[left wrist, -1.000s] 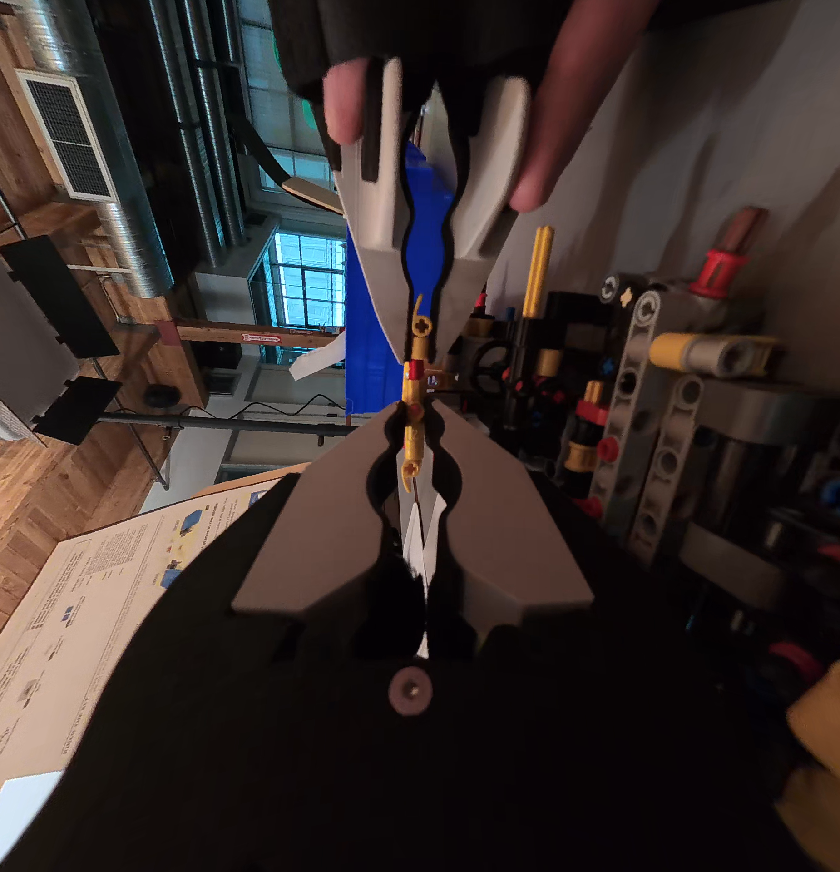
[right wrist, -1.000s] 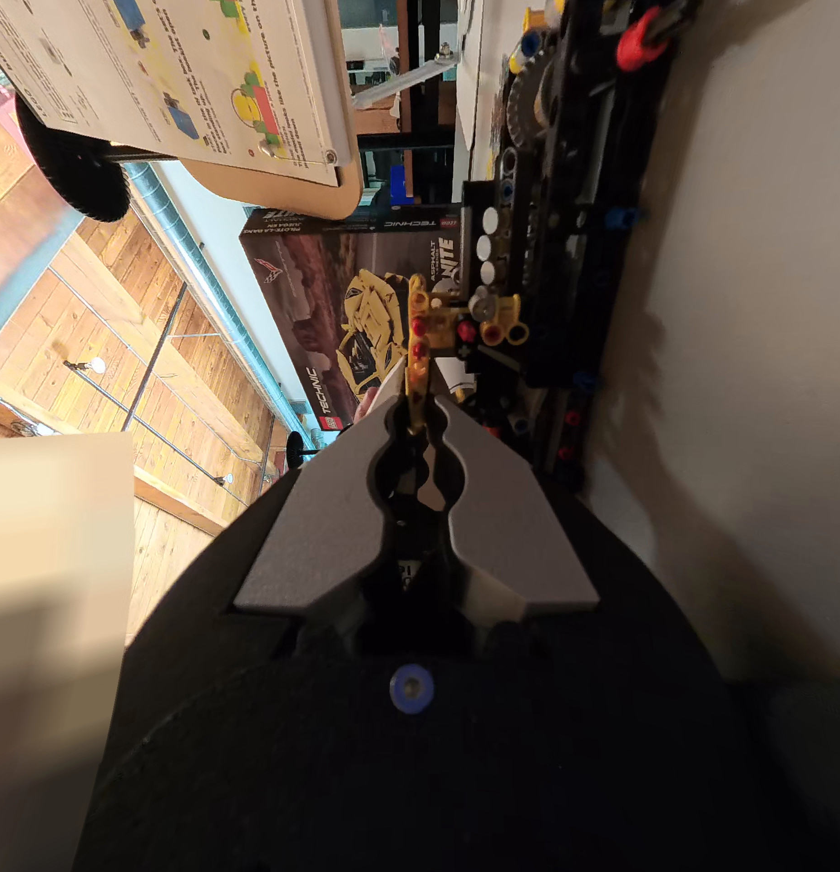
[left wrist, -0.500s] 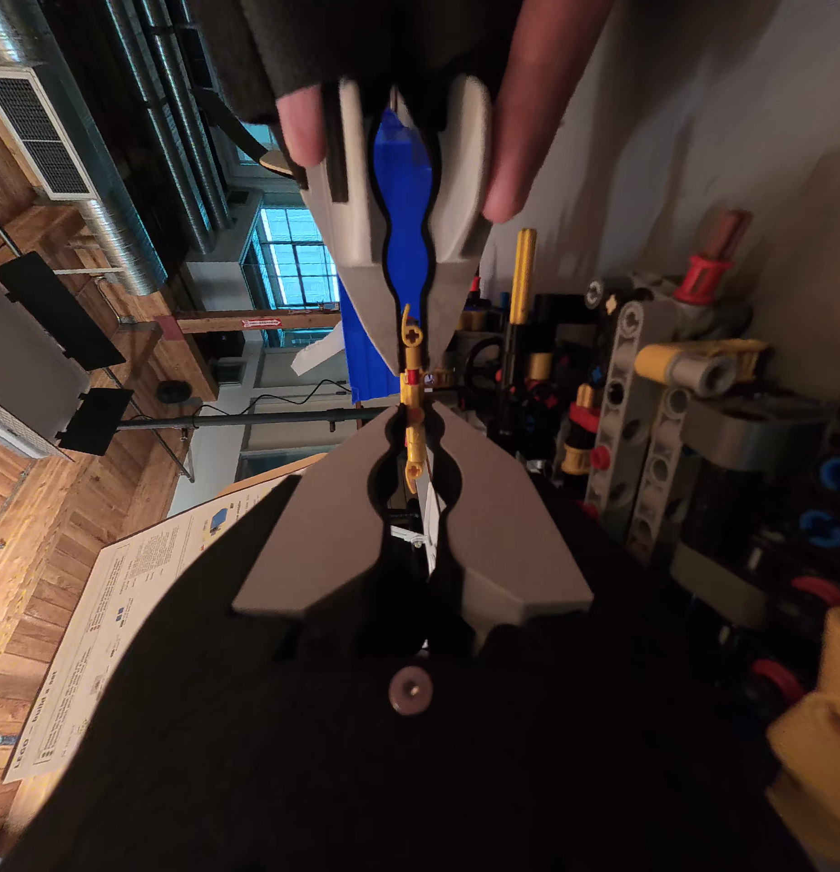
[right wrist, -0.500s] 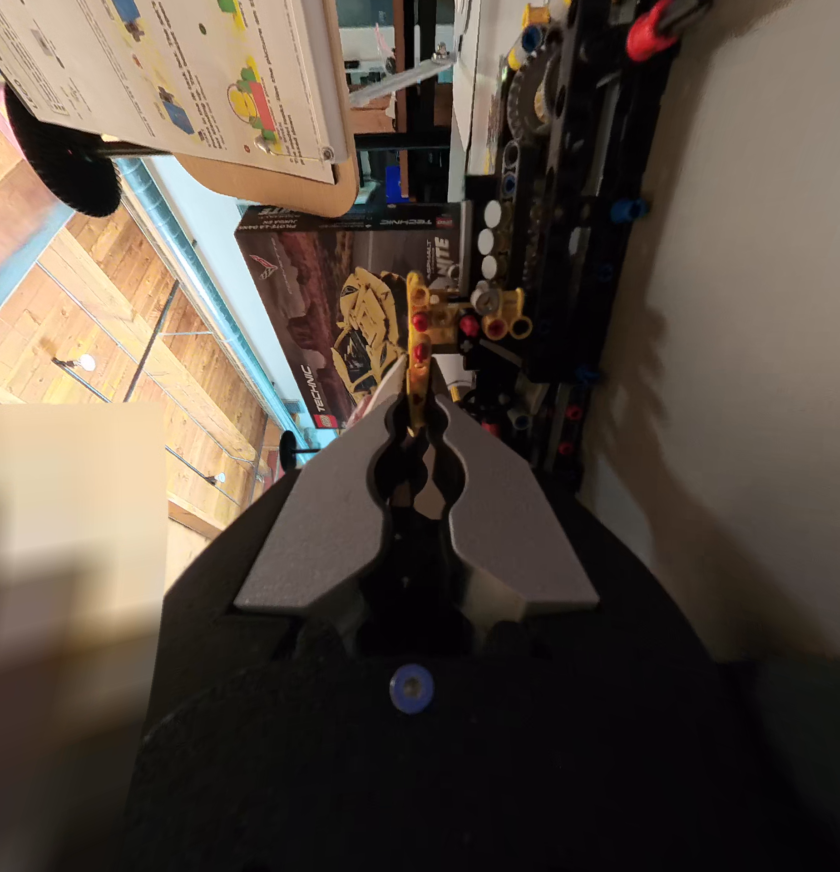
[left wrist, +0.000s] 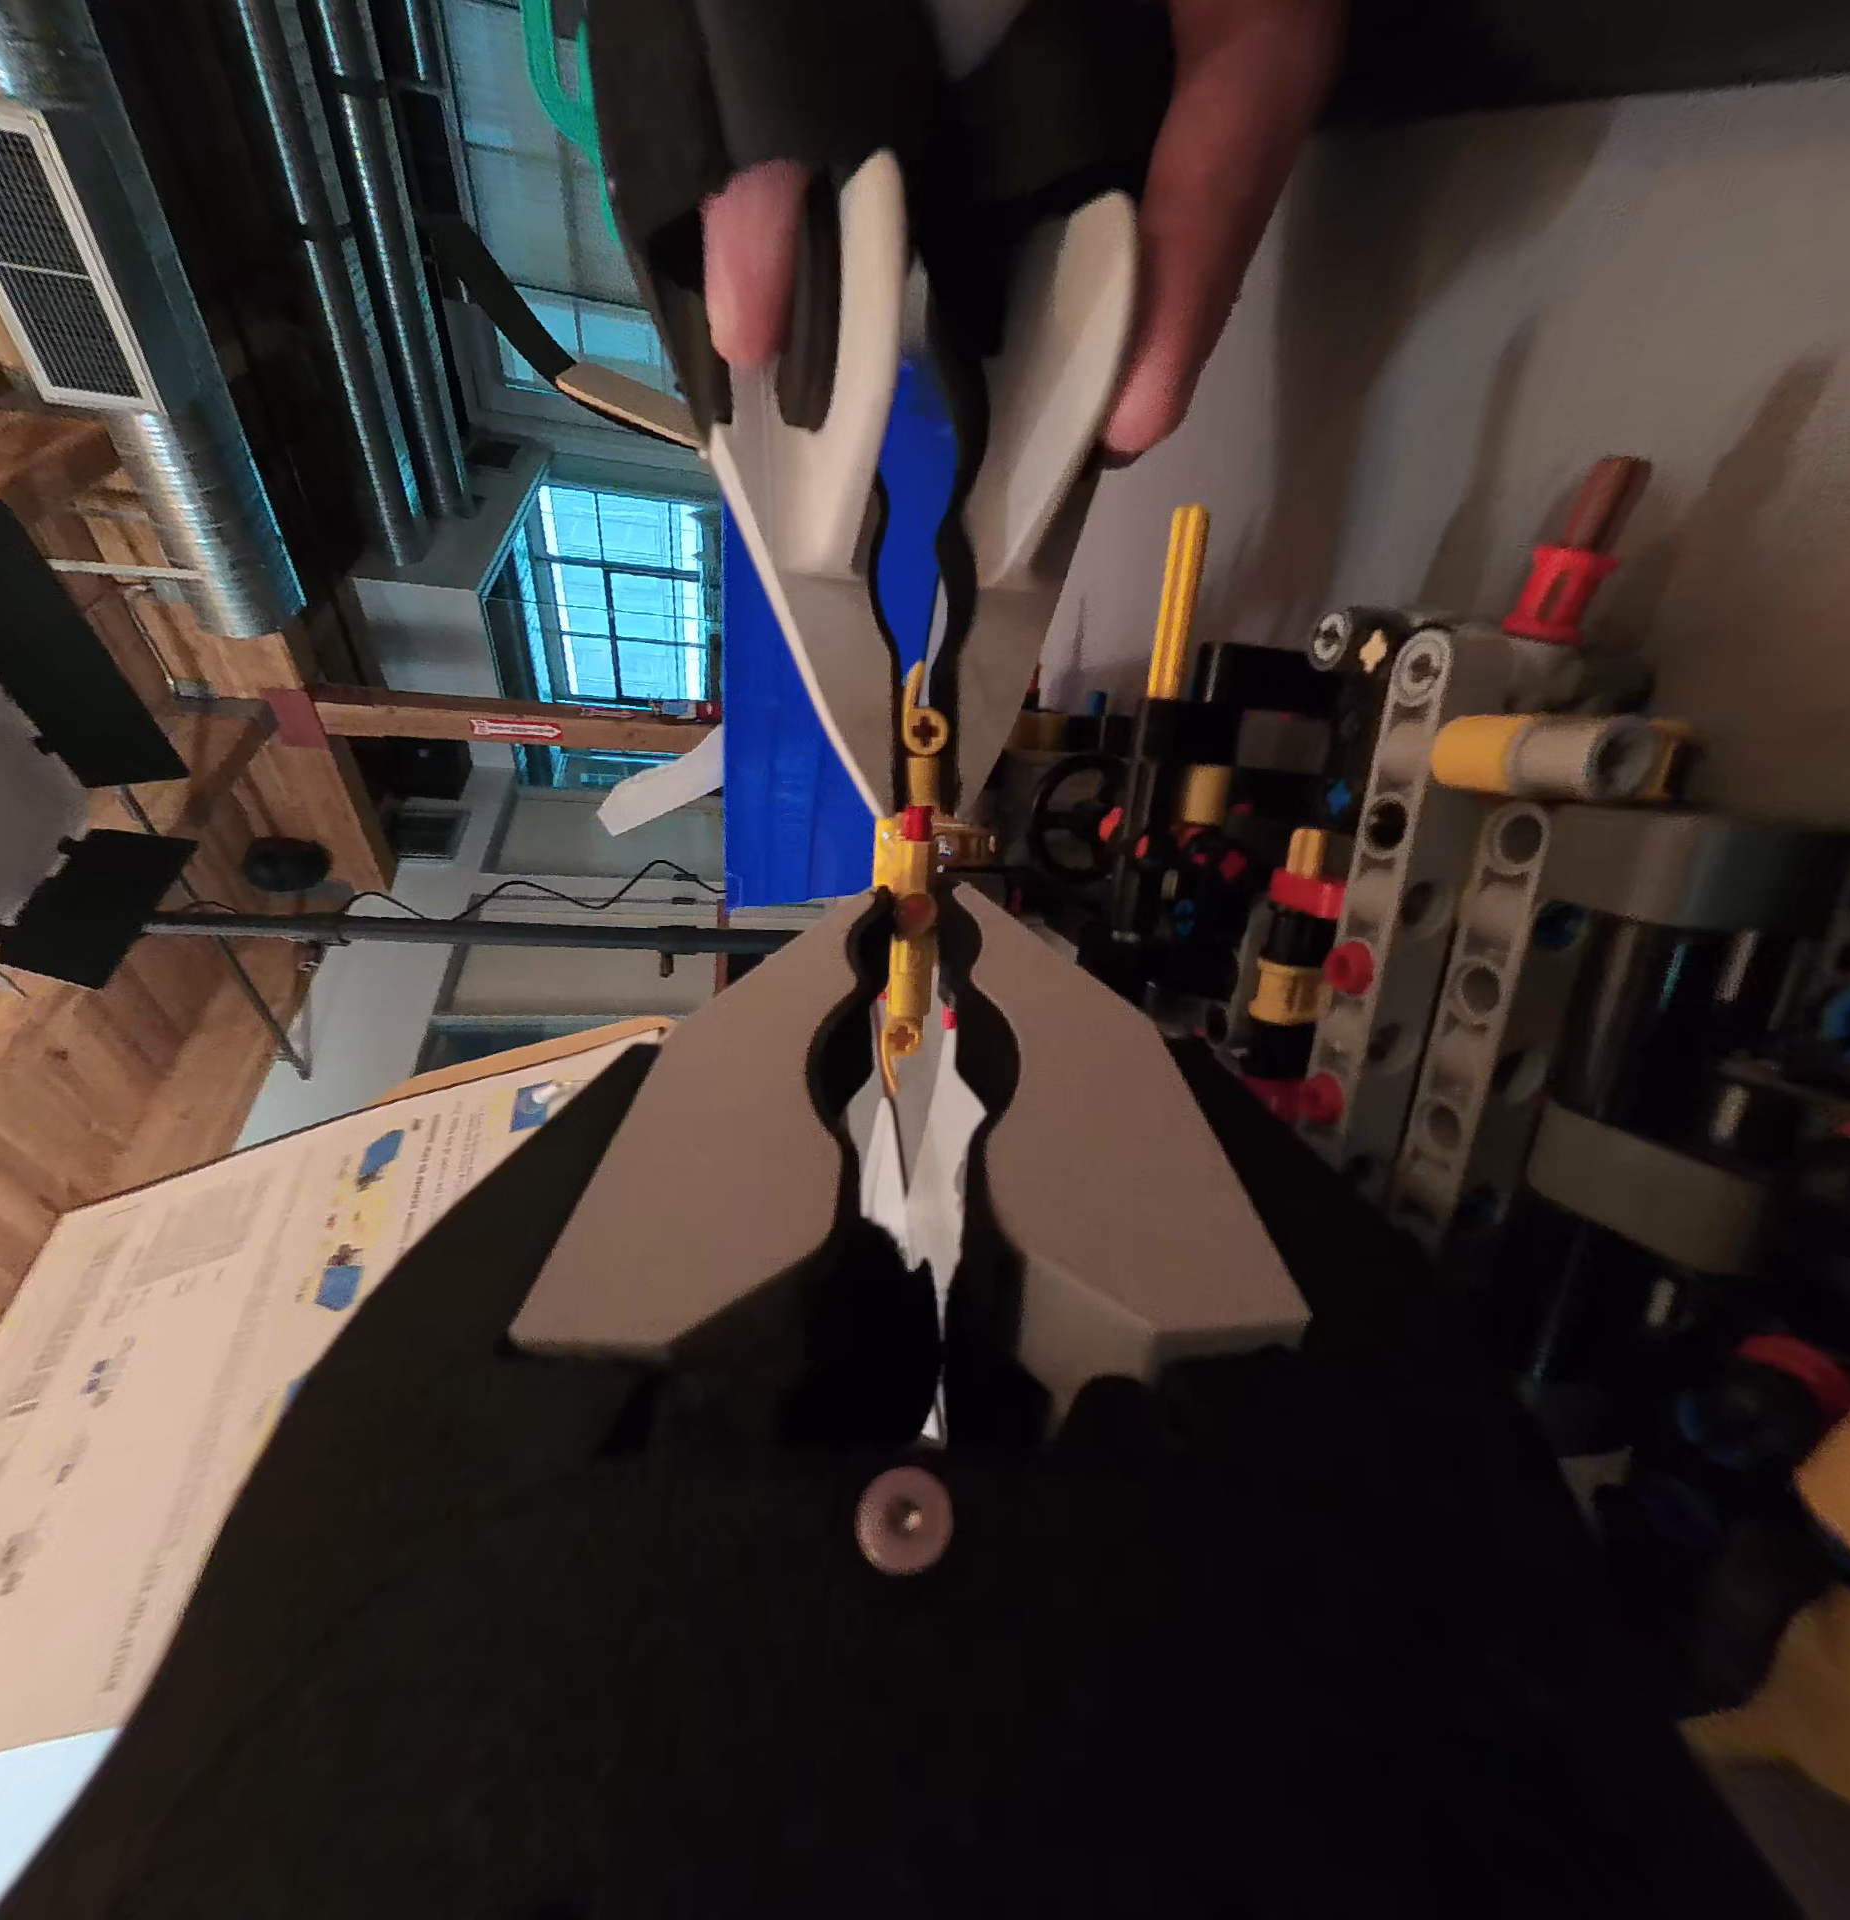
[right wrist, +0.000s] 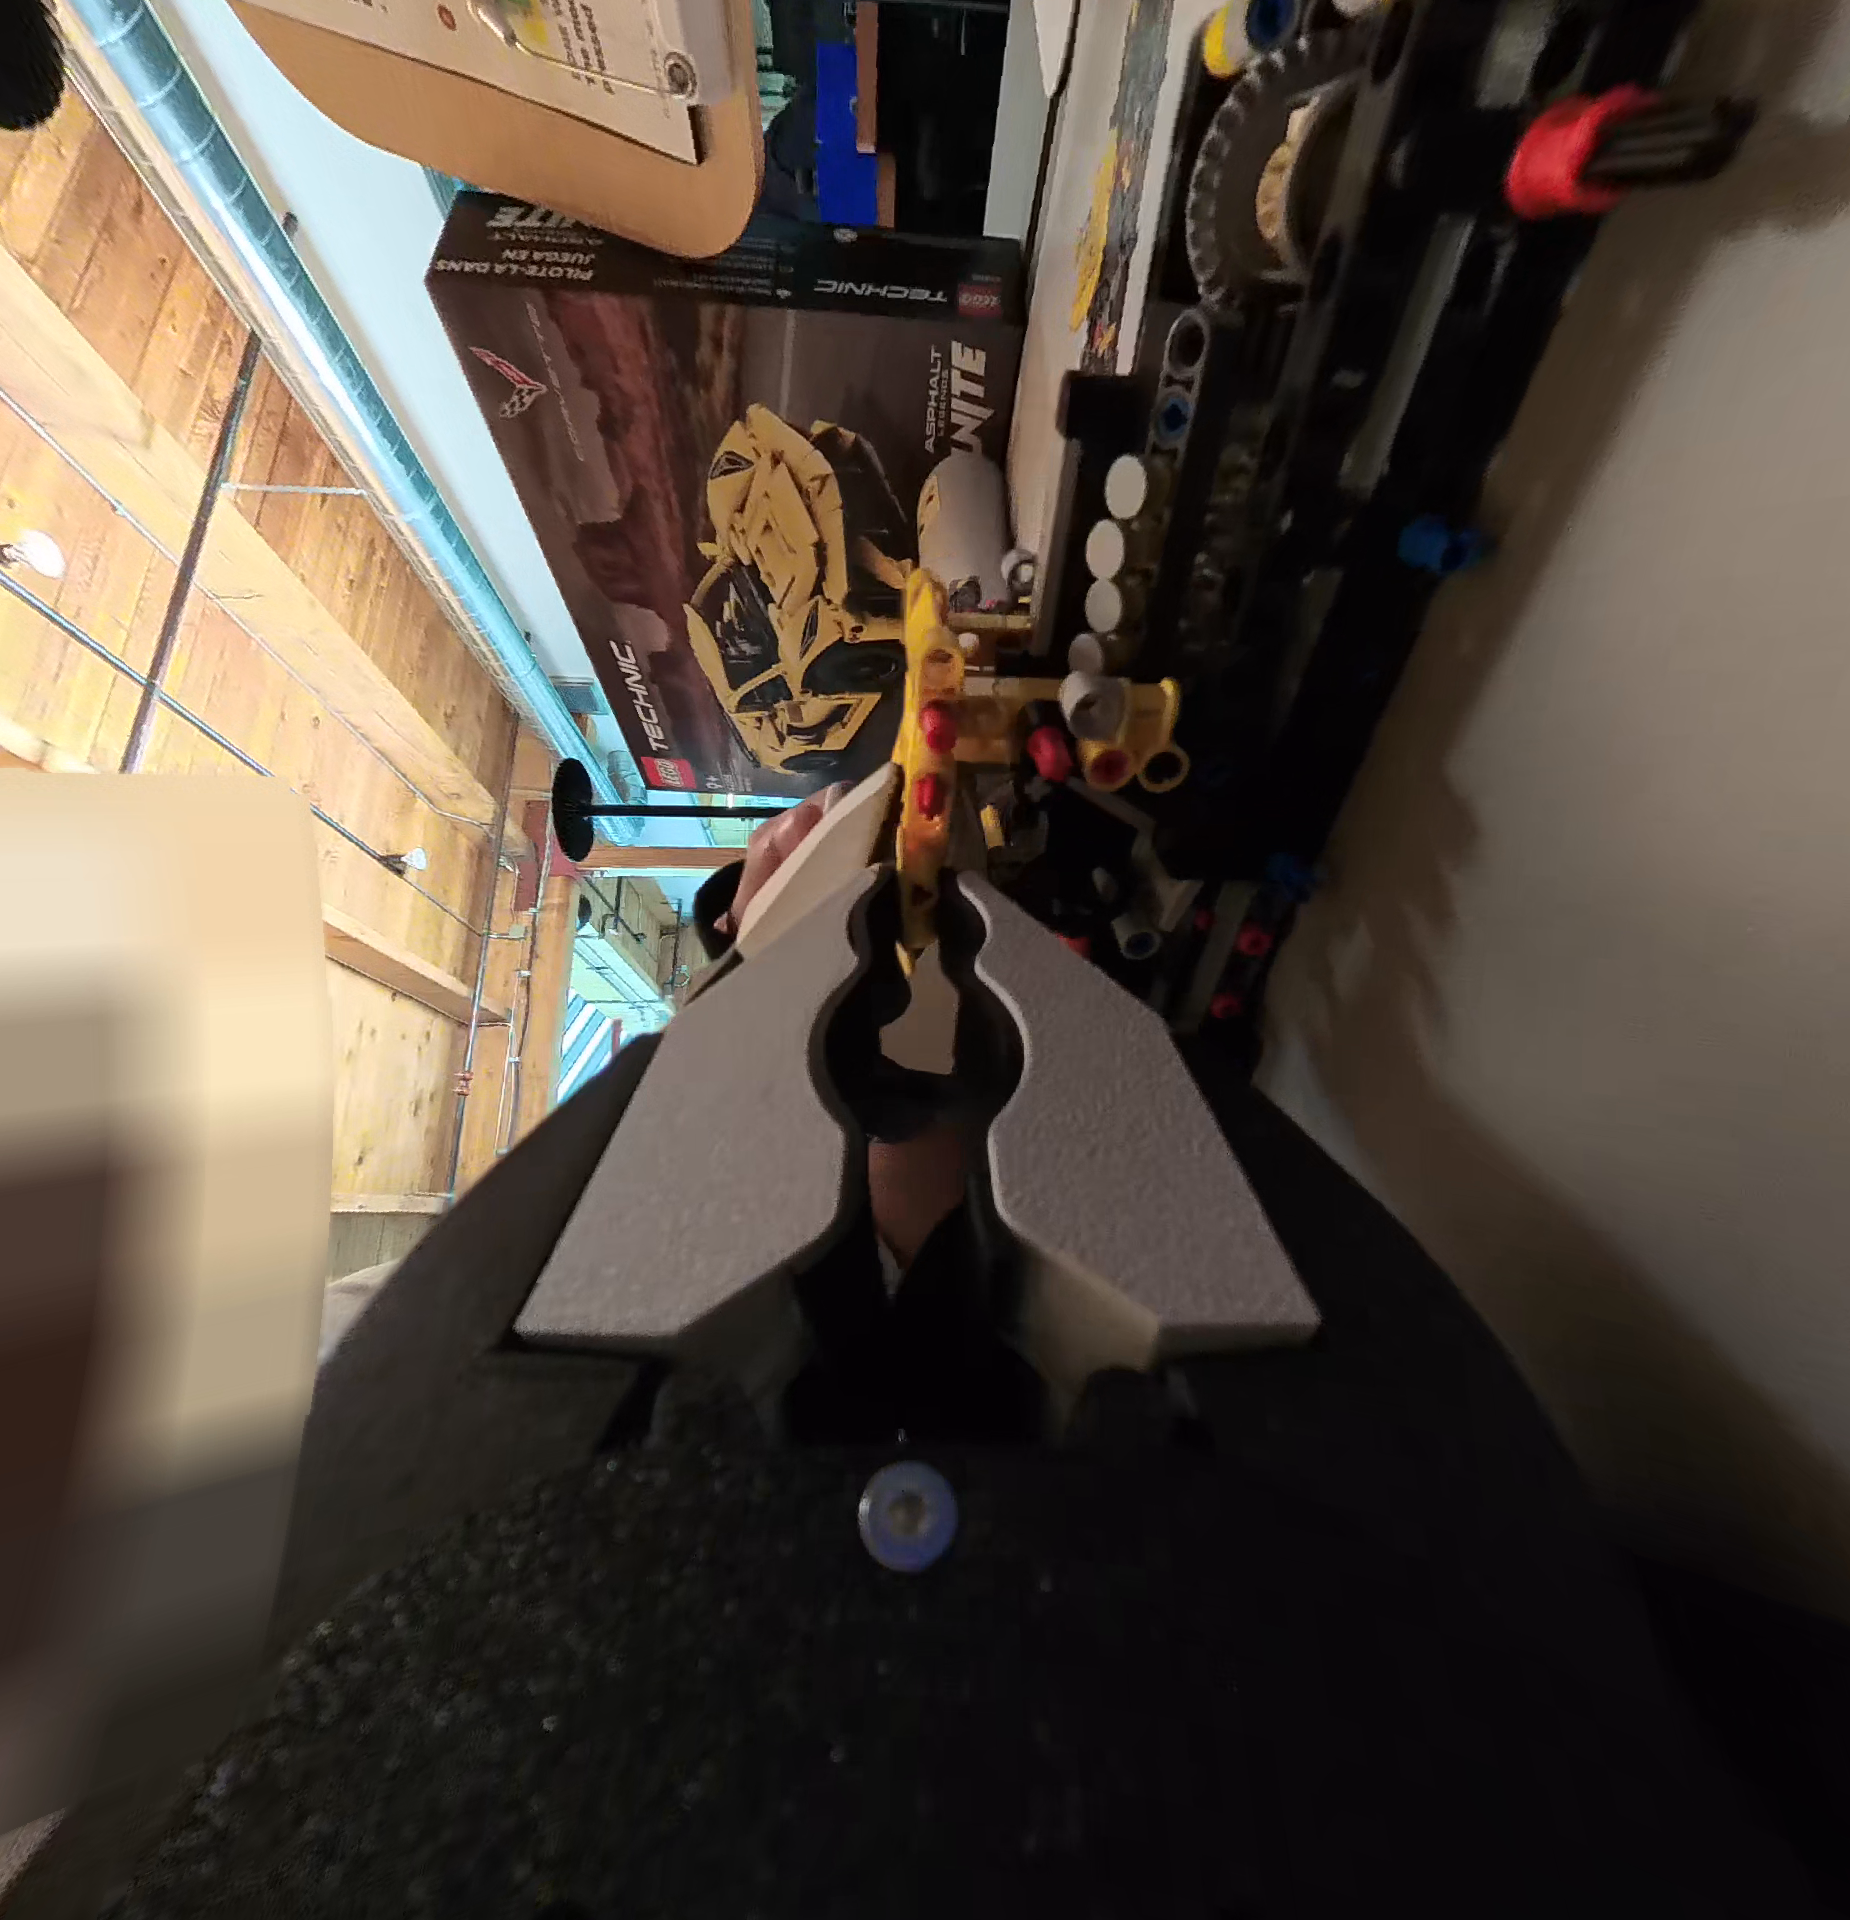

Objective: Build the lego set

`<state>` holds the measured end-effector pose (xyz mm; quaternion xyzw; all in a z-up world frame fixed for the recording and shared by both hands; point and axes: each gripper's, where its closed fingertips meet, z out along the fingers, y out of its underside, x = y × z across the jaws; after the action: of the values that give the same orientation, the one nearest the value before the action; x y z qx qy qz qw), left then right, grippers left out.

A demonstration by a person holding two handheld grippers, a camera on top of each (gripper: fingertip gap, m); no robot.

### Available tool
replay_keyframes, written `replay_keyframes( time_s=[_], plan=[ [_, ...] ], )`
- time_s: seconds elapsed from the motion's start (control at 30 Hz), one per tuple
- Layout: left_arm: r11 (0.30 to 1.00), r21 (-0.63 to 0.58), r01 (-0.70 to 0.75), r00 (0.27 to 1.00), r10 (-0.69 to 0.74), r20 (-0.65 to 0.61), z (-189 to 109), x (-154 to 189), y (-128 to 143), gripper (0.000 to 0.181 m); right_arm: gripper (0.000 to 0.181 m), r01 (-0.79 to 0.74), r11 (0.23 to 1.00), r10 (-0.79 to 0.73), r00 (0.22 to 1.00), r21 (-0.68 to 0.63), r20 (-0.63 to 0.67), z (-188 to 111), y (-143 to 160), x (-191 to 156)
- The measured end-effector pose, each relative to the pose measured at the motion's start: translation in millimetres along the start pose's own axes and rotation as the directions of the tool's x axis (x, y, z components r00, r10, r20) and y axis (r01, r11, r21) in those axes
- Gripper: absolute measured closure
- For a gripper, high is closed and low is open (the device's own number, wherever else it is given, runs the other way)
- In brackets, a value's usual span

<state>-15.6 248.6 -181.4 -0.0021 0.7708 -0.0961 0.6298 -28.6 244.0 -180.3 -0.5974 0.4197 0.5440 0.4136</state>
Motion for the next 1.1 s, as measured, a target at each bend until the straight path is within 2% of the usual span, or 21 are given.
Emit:
replay_keyframes(
  time_s=[0.1, 0.2, 0.23, 0.27, 0.33, 0.37, 0.4, 0.43, 0.5, 0.7, 0.77, 0.97, 1.1],
  plan=[
    [0.988, 0.031, 0.153, 0.985, -0.15, -0.09, -5, -1, -3, 0.17, 0.175, -0.009, 1.0, 0.009, 1.0, -0.002, 0.005, 0, -1, 0],
    [0.915, 0.033, 0.403, 0.893, -0.384, -0.235, -14, -7, -4, 0.155, 0.175, -0.017, 1.0, 0.017, 1.0, -0.006, 0.009, 1, -1, 0],
    [0.858, 0.018, 0.514, 0.826, -0.489, -0.279, -17, -11, -1, 0.154, 0.175, -0.019, 1.0, 0.019, 1.0, -0.008, 0.01, 1, -1, 0],
    [0.772, -0.025, 0.636, 0.724, -0.607, -0.327, -18, -13, 4, 0.149, 0.175, -0.021, 1.0, 0.021, 1.0, -0.008, 0.01, 1, -1, 0],
    [0.554, -0.136, 0.821, 0.466, -0.789, -0.4, -17, -16, 17, 0.143, 0.176, -0.027, 1.0, 0.027, 1.0, -0.01, 0.013, 1, -1, 0],
    [0.47, -0.167, 0.867, 0.352, -0.813, -0.463, -20, -14, 17, 0.14, 0.176, -0.031, 0.999, 0.031, 0.999, -0.012, 0.014, 1, -1, 0],
    [0.415, -0.181, 0.891, 0.283, -0.823, -0.492, -20, -13, 19, 0.14, 0.175, -0.037, 0.999, 0.037, 0.999, -0.014, 0.017, 1, -1, 0],
    [0.376, -0.176, 0.91, 0.25, -0.834, -0.492, -19, -15, 23, 0.139, 0.176, -0.041, 0.999, 0.041, 0.999, -0.017, 0.018, 1, -1, 0],
    [0.374, -0.172, 0.911, 0.255, -0.841, -0.477, -13, -13, 30, 0.139, 0.175, -0.042, 0.999, 0.043, 0.999, -0.018, 0.018, 1, -1, 0],
    [0.486, -0.215, 0.847, 0.323, -0.792, -0.518, -7, 2, 21, 0.14, 0.175, -0.049, 0.999, 0.05, 0.999, -0.024, 0.017, 2, -2, 0],
    [0.499, -0.217, 0.839, 0.33, -0.784, -0.526, -5, 2, 17, 0.141, 0.175, -0.049, 0.998, 0.05, 0.999, -0.028, 0.016, 3, -1, 0],
    [0.617, -0.255, 0.745, 0.449, -0.746, -0.492, -1, 5, 22, 0.15, 0.175, -0.026, 0.999, 0.026, 1.0, -0.045, 0.003, 2, -2, 1],
    [0.593, -0.241, 0.768, 0.437, -0.761, -0.48, 2, 5, 21, 0.15, 0.175, -0.032, 0.998, 0.033, 0.999, -0.063, 0.011, 1, -3, 1]
  ],
)
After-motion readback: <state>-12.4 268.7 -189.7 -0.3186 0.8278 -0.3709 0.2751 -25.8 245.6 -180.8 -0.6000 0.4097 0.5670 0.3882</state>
